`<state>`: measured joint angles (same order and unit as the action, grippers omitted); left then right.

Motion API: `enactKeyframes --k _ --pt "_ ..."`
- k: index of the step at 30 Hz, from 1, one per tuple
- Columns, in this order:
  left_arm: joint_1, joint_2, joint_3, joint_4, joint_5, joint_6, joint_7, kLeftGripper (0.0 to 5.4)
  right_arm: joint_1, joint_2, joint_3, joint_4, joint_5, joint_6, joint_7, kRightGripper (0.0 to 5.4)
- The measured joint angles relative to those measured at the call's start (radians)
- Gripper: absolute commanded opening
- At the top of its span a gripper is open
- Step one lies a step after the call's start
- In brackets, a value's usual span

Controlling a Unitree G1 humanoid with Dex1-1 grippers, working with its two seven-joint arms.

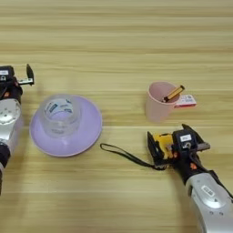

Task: Move the objects on the table

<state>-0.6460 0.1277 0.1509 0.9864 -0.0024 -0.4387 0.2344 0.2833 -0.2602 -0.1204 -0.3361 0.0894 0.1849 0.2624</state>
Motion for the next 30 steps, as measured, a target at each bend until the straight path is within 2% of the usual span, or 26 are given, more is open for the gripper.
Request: enactKeyframes --k 16,30 --pt "0.0 0.0 -0.001 0.0 0.0 0.0 -0.001 5.4 -0.12 -0.014 0.003 0.114 -0.031 0.003 -0.018 5.38" --pt "0.0 0.0 -0.004 0.002 0.0 0.001 -0.006 5.4 -0.135 -0.012 0.013 0.125 -0.027 0.006 -0.016 5.38"
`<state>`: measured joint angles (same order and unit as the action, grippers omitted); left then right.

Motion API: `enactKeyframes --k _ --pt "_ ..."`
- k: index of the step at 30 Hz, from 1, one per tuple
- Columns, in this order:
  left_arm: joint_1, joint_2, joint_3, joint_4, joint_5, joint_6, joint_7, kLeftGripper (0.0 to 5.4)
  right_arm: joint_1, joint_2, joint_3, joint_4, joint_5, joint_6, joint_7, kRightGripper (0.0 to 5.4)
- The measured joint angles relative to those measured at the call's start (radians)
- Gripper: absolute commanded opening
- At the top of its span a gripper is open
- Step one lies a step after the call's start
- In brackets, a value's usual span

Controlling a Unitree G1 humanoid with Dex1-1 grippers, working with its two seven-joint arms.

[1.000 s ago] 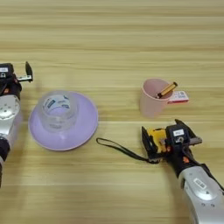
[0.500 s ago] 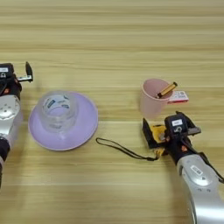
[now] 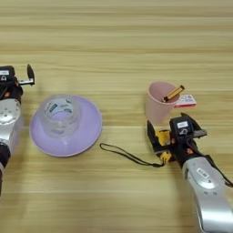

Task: Move the objects on the table

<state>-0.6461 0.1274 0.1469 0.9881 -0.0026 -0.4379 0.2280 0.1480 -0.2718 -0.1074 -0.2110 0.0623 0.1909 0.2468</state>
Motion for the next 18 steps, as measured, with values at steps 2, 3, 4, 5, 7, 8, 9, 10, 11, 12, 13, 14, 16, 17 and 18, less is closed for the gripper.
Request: enactKeyframes --k 2,3,4,5,7,8,9,10,11,12,13,14,16,17,18 --pt "0.0 0.0 0.0 0.0 0.0 0.0 0.0 5.4 -0.016 0.0 0.003 0.013 0.0 0.001 0.0 5.38" --pt "0.0 0.0 0.0 0.0 0.0 0.0 0.0 5.4 -0.021 0.0 0.004 0.013 0.0 0.001 0.0 5.38" --pt "0.0 0.0 0.0 0.0 0.0 0.0 0.0 5.4 -0.027 0.0 0.005 0.014 0.0 0.001 0.0 5.38" --pt "0.0 0.0 0.0 0.001 0.0 0.0 0.0 5.4 -0.032 0.0 0.005 0.016 0.0 0.002 0.0 5.38" --pt "0.0 0.0 0.0 0.001 0.0 0.0 -0.001 5.4 -0.047 -0.001 0.005 0.023 0.0 0.012 0.0 5.38" --pt "0.0 0.0 0.0 0.001 0.0 0.0 -0.002 5.4 -0.053 -0.001 0.004 0.027 0.0 0.015 0.0 5.38" --pt "0.0 0.0 0.0 0.001 0.0 0.0 -0.002 5.4 -0.063 -0.001 0.004 0.032 0.0 0.017 -0.001 5.38" --pt "0.0 0.0 0.0 0.001 0.0 0.0 -0.003 5.4 -0.067 -0.001 0.004 0.034 0.001 0.017 0.0 5.38" --pt "0.0 0.0 0.0 0.001 0.0 0.0 -0.003 5.4 -0.072 -0.001 0.003 0.038 0.003 0.018 0.0 5.38" --pt "0.0 0.0 0.0 0.001 0.0 0.0 -0.003 5.4 -0.081 0.0 0.002 0.048 0.009 0.023 0.001 5.38" --pt "0.0 0.0 0.0 0.001 0.0 0.0 -0.004 5.4 -0.086 0.001 0.001 0.053 0.015 0.027 0.001 5.38" --pt "0.0 0.0 0.0 0.001 0.0 0.0 -0.004 5.4 -0.095 0.002 -0.001 0.06 0.02 0.035 0.001 5.38" --pt "0.0 0.0 0.0 0.001 0.0 0.0 -0.004 5.4 -0.111 0.002 -0.002 0.078 0.021 0.036 0.0 5.38" --pt "0.0 0.0 0.0 0.001 0.0 0.0 -0.005 5.4 -0.118 0.001 -0.002 0.089 0.021 0.036 0.0 5.38" --pt "0.0 0.0 0.0 0.001 0.0 0.0 -0.005 5.4 -0.125 0.001 -0.002 0.098 0.021 0.036 0.0 5.38"
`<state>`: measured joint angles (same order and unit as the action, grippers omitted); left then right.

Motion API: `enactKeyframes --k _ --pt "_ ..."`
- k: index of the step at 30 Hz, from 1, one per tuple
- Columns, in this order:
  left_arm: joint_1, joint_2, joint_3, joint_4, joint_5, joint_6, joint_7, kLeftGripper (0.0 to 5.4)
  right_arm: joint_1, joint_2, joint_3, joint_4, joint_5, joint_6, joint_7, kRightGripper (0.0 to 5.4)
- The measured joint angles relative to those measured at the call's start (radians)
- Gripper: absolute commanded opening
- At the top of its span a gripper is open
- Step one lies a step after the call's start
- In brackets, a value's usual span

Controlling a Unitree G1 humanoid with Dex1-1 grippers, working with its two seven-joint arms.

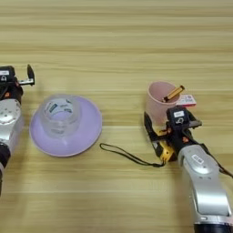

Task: Move the objects on the table

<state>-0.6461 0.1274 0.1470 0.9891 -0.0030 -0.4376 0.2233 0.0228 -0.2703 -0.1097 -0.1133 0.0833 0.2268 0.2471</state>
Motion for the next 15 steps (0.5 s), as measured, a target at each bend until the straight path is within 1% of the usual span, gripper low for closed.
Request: enactKeyframes --k 8,15 --pt "0.0 0.0 0.0 0.0 0.0 0.0 0.0 5.4 -0.035 -0.001 0.0 0.053 -0.001 -0.003 0.0 5.38" --pt "0.0 -0.002 0.0 0.0 0.0 0.0 0.0 5.4 -0.064 -0.003 0.0 0.096 -0.003 -0.023 0.0 5.38"
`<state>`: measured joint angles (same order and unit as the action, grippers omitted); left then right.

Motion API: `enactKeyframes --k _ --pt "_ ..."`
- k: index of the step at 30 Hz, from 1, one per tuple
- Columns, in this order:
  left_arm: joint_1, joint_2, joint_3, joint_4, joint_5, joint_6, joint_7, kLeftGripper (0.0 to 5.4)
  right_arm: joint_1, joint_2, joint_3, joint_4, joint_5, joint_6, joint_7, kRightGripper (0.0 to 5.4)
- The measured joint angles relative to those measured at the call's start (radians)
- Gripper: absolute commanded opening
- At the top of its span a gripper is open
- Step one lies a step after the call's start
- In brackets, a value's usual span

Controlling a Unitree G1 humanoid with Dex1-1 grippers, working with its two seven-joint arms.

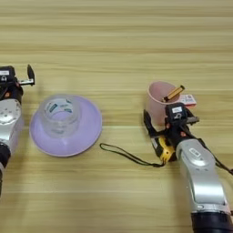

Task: Move the objects on the table

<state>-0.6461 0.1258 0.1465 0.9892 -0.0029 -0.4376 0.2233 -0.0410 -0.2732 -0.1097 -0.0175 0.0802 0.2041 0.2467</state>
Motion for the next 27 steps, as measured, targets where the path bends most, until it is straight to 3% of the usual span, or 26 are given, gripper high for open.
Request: enactKeyframes --k 24,27 --pt "0.0 -0.007 -0.004 0.0 0.0 0.0 0.005 5.4 -0.082 0.0 -0.002 0.162 -0.013 -0.128 0.001 5.38" --pt "0.0 -0.007 -0.004 0.0 0.0 0.0 0.005 5.4 -0.095 0.0 -0.002 0.18 -0.013 -0.133 0.002 5.12"
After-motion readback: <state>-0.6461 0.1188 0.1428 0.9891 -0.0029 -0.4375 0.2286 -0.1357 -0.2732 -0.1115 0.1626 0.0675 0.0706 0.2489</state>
